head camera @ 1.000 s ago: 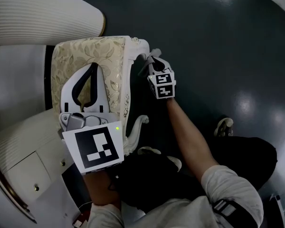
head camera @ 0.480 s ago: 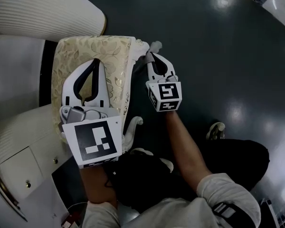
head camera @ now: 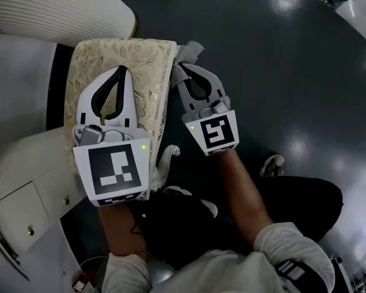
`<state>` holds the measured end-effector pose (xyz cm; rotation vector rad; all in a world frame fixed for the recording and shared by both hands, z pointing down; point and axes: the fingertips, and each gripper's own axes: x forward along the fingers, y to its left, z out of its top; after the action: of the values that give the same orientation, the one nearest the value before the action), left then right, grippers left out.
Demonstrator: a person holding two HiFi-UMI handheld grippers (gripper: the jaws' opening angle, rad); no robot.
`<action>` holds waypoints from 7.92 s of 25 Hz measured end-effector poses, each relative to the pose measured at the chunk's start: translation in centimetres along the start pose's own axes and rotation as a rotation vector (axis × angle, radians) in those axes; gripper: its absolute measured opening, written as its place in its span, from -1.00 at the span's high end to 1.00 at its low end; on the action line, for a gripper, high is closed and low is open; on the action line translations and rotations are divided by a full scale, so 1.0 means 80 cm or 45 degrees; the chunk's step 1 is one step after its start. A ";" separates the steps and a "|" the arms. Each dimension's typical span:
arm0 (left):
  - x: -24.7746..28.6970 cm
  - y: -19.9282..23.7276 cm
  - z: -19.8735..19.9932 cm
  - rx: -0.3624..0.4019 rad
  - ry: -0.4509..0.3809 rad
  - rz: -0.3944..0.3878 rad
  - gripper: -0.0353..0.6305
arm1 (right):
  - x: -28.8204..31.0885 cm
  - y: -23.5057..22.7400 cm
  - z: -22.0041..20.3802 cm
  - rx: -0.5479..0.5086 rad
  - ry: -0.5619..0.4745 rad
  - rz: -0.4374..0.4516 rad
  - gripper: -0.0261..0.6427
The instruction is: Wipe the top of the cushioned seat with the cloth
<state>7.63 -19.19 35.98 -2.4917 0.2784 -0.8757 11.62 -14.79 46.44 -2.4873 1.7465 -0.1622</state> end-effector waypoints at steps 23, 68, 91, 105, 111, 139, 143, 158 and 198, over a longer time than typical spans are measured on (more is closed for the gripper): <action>0.006 0.008 -0.009 -0.112 0.059 -0.014 0.85 | -0.041 0.075 0.011 -0.136 0.179 0.271 0.88; -0.332 -0.067 -0.250 -0.957 -0.106 1.006 0.85 | -0.164 0.230 -0.014 -0.135 0.296 0.516 0.88; -0.291 -0.142 -0.365 -1.279 -0.279 0.821 0.85 | -0.217 0.277 -0.041 -0.238 0.072 0.426 0.88; -0.254 -0.172 -0.364 -1.174 -0.200 0.749 0.85 | -0.222 0.267 -0.099 -0.245 0.139 0.464 0.88; -0.239 -0.183 -0.369 -1.153 -0.193 0.727 0.85 | -0.212 0.254 -0.151 -0.224 0.202 0.468 0.88; -0.220 -0.222 -0.393 -1.213 -0.129 0.689 0.85 | -0.194 0.250 -0.393 -0.510 0.718 0.601 0.88; -0.225 -0.222 -0.396 -1.232 -0.139 0.695 0.85 | -0.198 0.248 -0.397 -0.490 0.738 0.579 0.88; -0.263 -0.227 -0.427 -1.254 -0.109 0.743 0.85 | -0.211 0.293 -0.397 -0.230 0.728 0.518 0.88; -0.320 -0.179 -0.423 -1.305 -0.254 0.889 0.85 | -0.240 0.351 -0.131 0.027 0.192 0.332 0.88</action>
<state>-33.14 -10.76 52.45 -2.9084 1.7498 -0.1594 -22.46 -6.40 52.23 -2.2575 2.0950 -0.3518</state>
